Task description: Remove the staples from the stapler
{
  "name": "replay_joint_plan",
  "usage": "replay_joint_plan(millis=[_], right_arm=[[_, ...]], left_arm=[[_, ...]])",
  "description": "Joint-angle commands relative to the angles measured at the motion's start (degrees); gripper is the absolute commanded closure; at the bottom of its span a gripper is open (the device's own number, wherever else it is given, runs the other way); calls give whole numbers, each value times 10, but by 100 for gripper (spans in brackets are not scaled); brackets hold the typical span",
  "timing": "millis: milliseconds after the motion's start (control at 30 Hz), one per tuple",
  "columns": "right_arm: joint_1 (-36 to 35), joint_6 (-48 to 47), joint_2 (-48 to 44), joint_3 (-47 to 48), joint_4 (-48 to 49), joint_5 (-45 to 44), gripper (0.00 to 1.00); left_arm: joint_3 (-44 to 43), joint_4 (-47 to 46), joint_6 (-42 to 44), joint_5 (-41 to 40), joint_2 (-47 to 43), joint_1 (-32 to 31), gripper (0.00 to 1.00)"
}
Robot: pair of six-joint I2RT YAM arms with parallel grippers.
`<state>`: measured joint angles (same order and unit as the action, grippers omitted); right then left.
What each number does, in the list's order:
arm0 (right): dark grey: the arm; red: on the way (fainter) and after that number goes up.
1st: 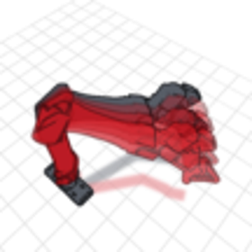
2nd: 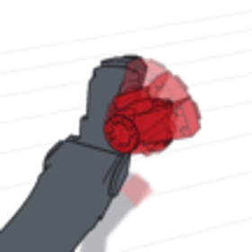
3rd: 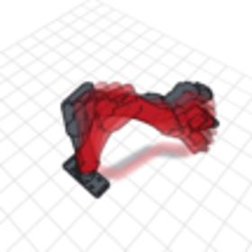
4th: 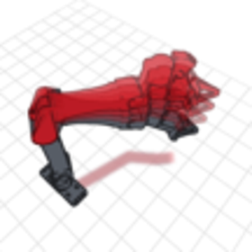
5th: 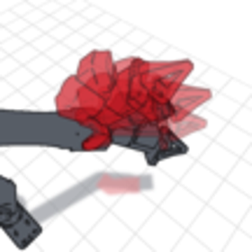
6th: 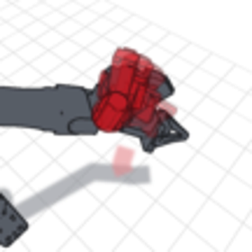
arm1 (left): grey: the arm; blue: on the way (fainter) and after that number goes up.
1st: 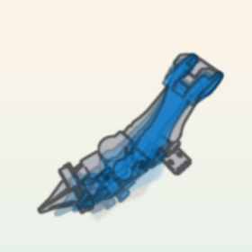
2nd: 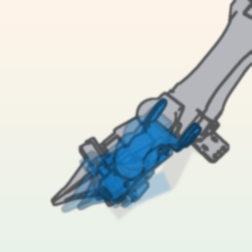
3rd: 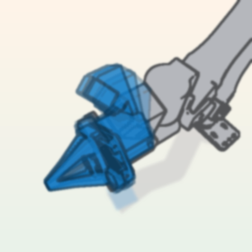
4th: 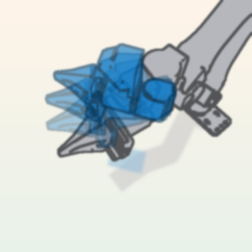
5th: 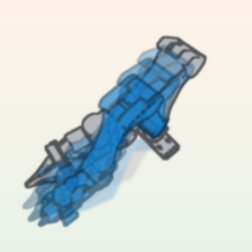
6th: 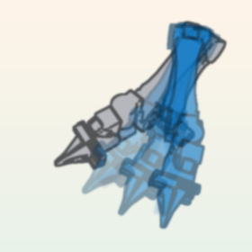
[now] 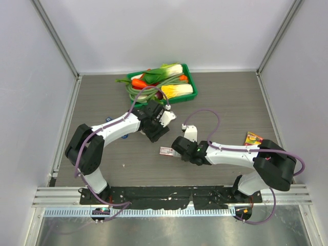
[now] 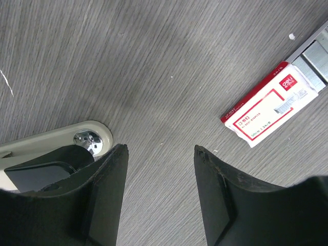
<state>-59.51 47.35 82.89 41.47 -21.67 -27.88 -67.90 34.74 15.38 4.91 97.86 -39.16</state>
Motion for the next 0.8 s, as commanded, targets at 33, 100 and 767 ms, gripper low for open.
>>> replay_joint_plan(millis=[33,100,767], right_arm=[[0,-5,16,25,-16,-20,87],[-1,-10,17,30,-14,-17,86],[10,-115,-22,92,-115,27,87]], left_arm=[[-12,-16,-11,28,2,-4,43],[-9,-20,-13,32,6,-7,43],[14,-42,-12,32,4,-16,43]])
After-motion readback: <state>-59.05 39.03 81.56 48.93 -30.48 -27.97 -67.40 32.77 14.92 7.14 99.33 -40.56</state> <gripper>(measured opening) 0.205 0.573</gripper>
